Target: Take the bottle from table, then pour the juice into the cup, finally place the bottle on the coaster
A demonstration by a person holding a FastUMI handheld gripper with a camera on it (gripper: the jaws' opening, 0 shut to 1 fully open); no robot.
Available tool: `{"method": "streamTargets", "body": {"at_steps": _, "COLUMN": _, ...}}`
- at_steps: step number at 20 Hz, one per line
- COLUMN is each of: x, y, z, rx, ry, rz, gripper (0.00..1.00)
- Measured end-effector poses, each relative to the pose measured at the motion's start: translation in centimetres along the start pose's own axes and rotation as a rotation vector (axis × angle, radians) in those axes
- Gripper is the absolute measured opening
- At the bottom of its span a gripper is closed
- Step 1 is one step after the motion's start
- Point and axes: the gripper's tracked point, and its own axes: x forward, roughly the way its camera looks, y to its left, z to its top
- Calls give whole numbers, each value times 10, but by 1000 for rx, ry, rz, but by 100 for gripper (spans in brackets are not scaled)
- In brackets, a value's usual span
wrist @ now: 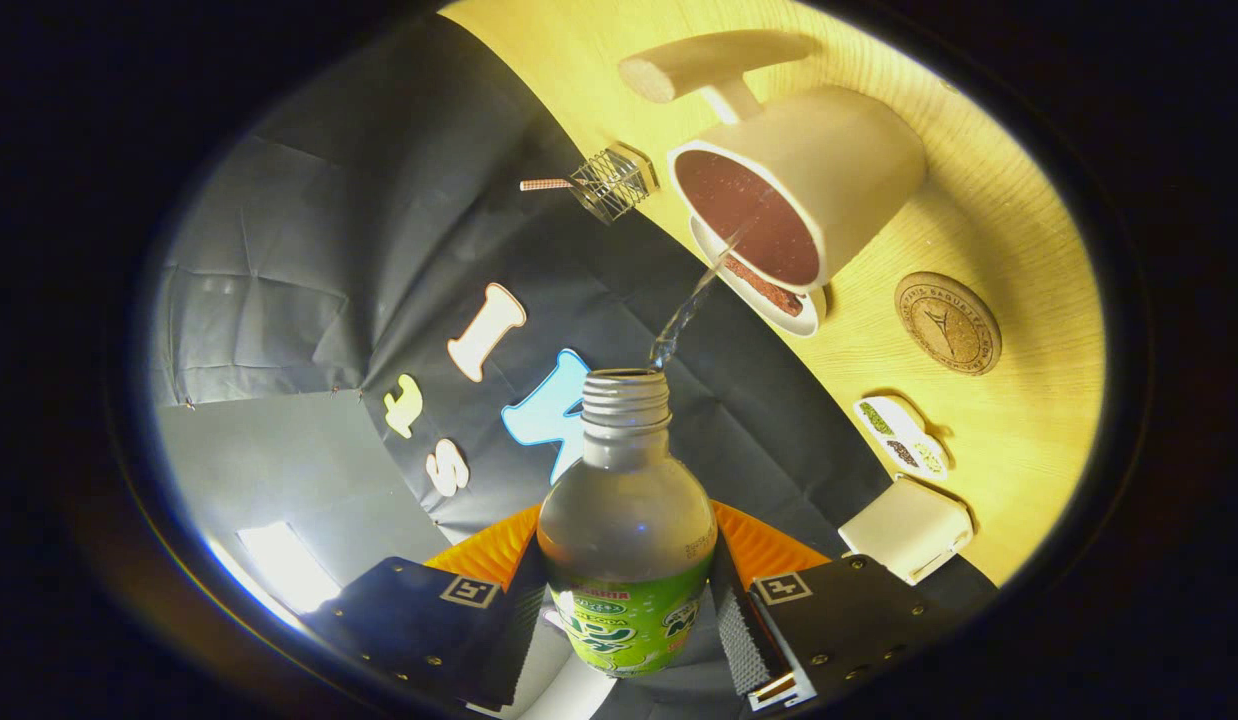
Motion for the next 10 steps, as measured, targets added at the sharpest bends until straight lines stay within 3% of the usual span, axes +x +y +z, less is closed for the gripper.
{"method": "streamTargets", "body": {"at_steps": 10, "x": 3, "y": 17, "z": 1, "rx": 18, "ry": -10, "rz": 27, "gripper": 77}}
